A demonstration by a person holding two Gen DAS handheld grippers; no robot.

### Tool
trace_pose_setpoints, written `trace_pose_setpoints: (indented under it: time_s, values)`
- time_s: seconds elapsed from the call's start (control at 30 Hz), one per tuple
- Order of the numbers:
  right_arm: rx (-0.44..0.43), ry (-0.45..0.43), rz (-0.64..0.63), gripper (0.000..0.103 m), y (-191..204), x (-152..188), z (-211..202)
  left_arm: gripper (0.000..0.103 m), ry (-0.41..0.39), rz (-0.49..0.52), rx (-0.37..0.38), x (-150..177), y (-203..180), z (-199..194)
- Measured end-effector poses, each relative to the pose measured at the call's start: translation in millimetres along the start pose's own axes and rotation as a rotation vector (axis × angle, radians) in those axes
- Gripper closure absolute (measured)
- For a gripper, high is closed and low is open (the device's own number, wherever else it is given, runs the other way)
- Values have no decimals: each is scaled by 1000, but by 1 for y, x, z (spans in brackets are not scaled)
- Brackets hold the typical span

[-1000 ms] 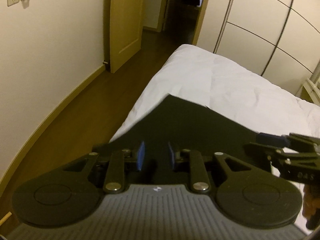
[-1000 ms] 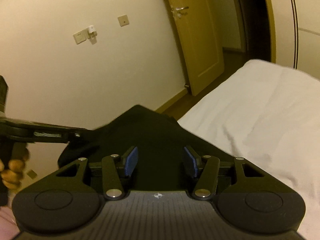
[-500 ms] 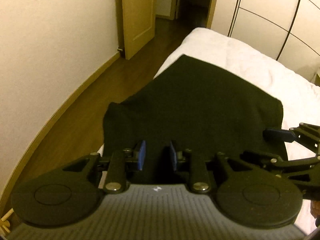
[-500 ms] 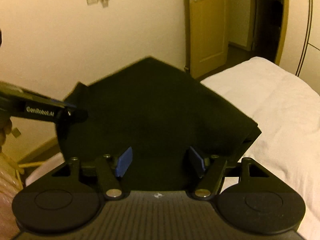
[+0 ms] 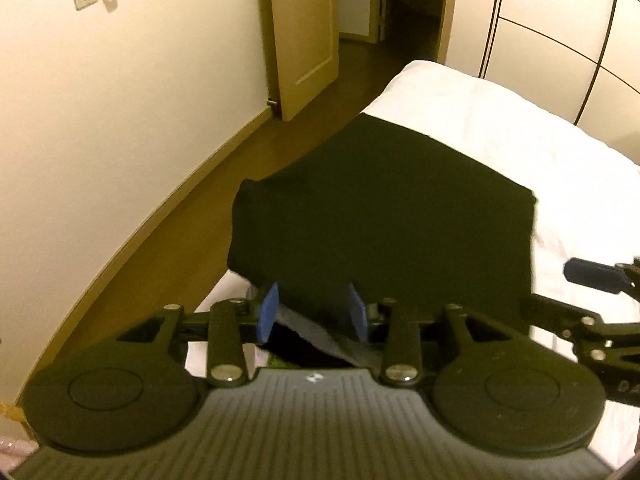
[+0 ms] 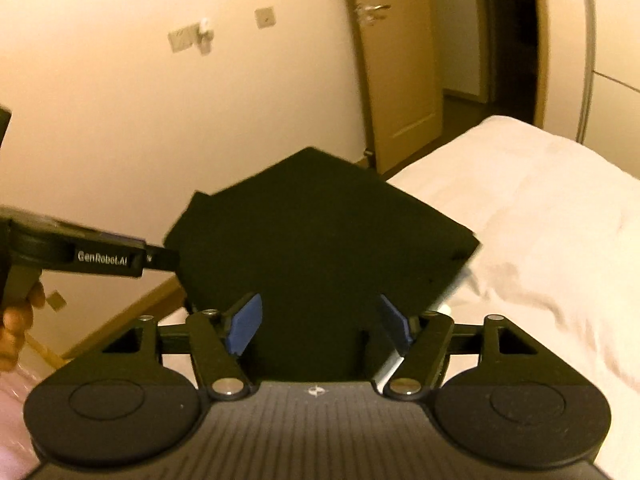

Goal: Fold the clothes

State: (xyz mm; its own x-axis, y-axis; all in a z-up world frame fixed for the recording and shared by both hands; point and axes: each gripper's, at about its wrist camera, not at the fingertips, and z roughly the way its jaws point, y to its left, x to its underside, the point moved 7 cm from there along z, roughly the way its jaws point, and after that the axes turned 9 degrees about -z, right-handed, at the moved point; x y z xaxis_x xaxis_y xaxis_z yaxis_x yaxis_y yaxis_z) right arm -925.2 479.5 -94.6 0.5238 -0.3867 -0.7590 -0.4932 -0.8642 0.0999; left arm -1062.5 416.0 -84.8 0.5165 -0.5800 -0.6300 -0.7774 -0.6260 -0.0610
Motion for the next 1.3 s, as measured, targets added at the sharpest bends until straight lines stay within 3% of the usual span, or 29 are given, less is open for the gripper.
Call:
trace_pose_setpoints:
  time_s: [0.13, 0.2, 0.27, 0.3, 0.5, 0.8, 1.17, 1.2, 1.3]
  values:
    - [-7, -15, 52, 25, -5, 12, -35, 58, -12, -15, -7, 20, -14, -39]
    - [-7, -21, 57, 17, -8, 20, -52, 55, -21, -19, -17, 31, -23, -59]
    - [-19, -27, 59, 15, -11, 27, -68, 50, -37, -28, -30, 40, -31, -78]
    - [-29, -31, 61, 14, -13, 30, -76, 43, -42, -34, -41, 46, -35, -87]
    - [-101, -4, 31, 14, -28, 51, -124, 38, -59, -128, -106, 86, -60, -141]
    - [-166, 41, -68, 13, -53, 87, -194, 12, -84, -248, -201, 150, -114, -207]
    - [-192, 83, -160, 11, -79, 120, -251, 3, -74, -357, -290, 218, -167, -257]
    - [-197, 83, -165, 2, -81, 121, -254, 2, -75, -365, -300, 222, -170, -260]
    - [-209, 64, -195, 0, -86, 122, -264, 1, -81, -383, -314, 229, -179, -264]
